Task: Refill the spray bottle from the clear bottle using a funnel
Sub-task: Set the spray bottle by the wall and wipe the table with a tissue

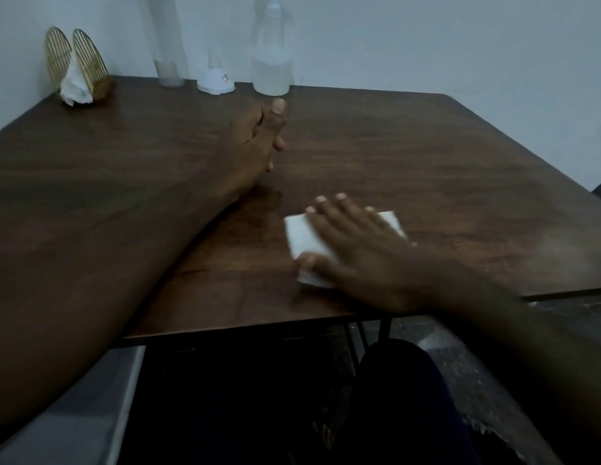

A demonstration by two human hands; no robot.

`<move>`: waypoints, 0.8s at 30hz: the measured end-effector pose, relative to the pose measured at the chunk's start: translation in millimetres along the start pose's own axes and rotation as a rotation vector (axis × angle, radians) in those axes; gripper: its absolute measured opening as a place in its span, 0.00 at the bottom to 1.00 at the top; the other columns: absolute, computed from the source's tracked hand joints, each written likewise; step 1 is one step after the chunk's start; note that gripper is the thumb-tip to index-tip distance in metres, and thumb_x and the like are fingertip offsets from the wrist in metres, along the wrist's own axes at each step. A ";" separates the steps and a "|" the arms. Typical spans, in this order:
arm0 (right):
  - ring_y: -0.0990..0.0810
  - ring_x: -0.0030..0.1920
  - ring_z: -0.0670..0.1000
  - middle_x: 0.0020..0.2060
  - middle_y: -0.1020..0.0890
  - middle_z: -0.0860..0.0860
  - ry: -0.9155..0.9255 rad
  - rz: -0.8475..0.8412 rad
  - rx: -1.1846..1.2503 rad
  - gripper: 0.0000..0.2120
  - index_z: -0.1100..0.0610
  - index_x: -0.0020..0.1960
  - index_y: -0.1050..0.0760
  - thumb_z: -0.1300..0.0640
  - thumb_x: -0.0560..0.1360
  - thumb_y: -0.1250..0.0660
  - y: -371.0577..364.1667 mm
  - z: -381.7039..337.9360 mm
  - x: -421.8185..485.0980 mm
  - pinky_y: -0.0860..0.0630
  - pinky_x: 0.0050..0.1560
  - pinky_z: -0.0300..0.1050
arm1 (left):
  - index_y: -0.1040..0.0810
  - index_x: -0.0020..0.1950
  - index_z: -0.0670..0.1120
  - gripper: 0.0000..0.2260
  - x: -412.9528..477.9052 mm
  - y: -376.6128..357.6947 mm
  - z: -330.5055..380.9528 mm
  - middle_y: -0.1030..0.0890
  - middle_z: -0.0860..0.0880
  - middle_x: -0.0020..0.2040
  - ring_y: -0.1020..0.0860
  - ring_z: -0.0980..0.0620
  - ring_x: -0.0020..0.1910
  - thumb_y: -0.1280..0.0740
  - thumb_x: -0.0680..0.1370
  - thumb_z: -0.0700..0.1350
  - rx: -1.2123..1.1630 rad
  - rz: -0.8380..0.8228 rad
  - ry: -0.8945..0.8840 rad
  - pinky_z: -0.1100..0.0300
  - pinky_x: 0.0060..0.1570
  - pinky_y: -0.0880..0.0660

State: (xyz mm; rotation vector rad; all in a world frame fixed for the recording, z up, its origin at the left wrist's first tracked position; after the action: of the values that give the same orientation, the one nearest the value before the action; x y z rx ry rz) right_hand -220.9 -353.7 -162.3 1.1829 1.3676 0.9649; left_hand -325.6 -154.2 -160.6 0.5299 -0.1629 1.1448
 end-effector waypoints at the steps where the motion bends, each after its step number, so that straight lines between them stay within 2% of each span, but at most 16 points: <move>1: 0.65 0.78 0.48 0.79 0.61 0.46 -0.093 0.005 0.003 0.50 0.49 0.80 0.61 0.26 0.63 0.69 5.5 20.2 1.1 0.62 0.77 0.54 | 0.25 0.56 0.43 0.27 -1.2 -0.2 0.9 0.21 0.53 0.39 0.26 0.59 0.28 0.48 0.79 0.65 0.018 -0.012 -0.002 0.68 0.26 0.32; 3: 0.63 0.78 0.49 0.80 0.60 0.47 -0.297 0.035 0.018 0.52 0.49 0.80 0.60 0.26 0.61 0.70 15.6 57.0 -1.4 0.60 0.76 0.55 | 0.26 0.57 0.41 0.27 -2.8 -1.3 2.5 0.21 0.52 0.40 0.26 0.61 0.28 0.48 0.80 0.64 0.033 -0.033 -0.001 0.69 0.26 0.31; 5: 0.63 0.79 0.50 0.80 0.59 0.47 -0.405 0.054 0.011 0.53 0.49 0.80 0.59 0.24 0.61 0.70 17.5 69.1 -5.2 0.60 0.76 0.58 | 0.26 0.58 0.40 0.27 -3.4 -1.3 4.1 0.22 0.52 0.40 0.26 0.60 0.28 0.48 0.80 0.63 0.022 -0.038 -0.011 0.70 0.26 0.31; 8: 0.67 0.78 0.52 0.79 0.62 0.48 -0.345 0.083 -0.019 0.54 0.53 0.80 0.60 0.22 0.62 0.67 5.8 44.0 -6.2 0.64 0.76 0.61 | 0.27 0.58 0.40 0.27 -1.4 -3.1 3.5 0.22 0.53 0.41 0.26 0.60 0.28 0.48 0.81 0.62 0.015 -0.040 -0.020 0.70 0.26 0.31; 11: 0.68 0.77 0.48 0.79 0.64 0.47 -0.273 0.093 0.086 0.53 0.51 0.80 0.63 0.23 0.62 0.65 -0.9 24.2 -9.7 0.63 0.76 0.58 | 0.27 0.58 0.42 0.26 -1.1 -2.4 4.6 0.22 0.53 0.41 0.26 0.58 0.29 0.50 0.81 0.63 0.009 -0.054 -0.014 0.68 0.27 0.30; 17: 0.70 0.77 0.48 0.78 0.68 0.47 -0.328 0.109 0.102 0.50 0.45 0.79 0.64 0.22 0.63 0.64 -0.6 25.0 -17.3 0.64 0.76 0.55 | 0.27 0.53 0.49 0.21 2.2 9.4 7.9 0.23 0.53 0.41 0.26 0.56 0.31 0.51 0.81 0.63 -0.036 -0.025 0.030 0.63 0.27 0.30; 20: 0.68 0.77 0.48 0.78 0.65 0.47 -0.312 0.056 0.088 0.48 0.42 0.78 0.64 0.20 0.63 0.69 -3.3 24.8 -26.2 0.64 0.76 0.52 | 0.28 0.51 0.51 0.20 4.0 13.2 7.0 0.23 0.52 0.42 0.26 0.56 0.31 0.51 0.81 0.63 -0.026 -0.015 0.043 0.63 0.29 0.30; 24: 0.66 0.78 0.52 0.79 0.63 0.50 -0.308 -0.016 0.059 0.50 0.44 0.79 0.64 0.23 0.61 0.68 8.1 16.6 4.2 0.63 0.77 0.56 | 0.28 0.50 0.55 0.19 8.7 15.1 5.8 0.22 0.50 0.43 0.25 0.55 0.33 0.52 0.80 0.65 -0.055 -0.023 0.087 0.60 0.30 0.29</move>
State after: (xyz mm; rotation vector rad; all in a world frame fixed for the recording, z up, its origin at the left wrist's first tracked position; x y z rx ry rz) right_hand -203.2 -349.0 -157.6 1.3031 1.1628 0.7003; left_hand -334.7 -145.2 -147.4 0.4317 -0.1126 1.1358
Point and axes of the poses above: each hand's wrist, its own x-axis towards the middle knuckle, its own y-axis out of the back of the hand, z = x × y, the point moved 1 cm from there along x, towards the middle knuckle
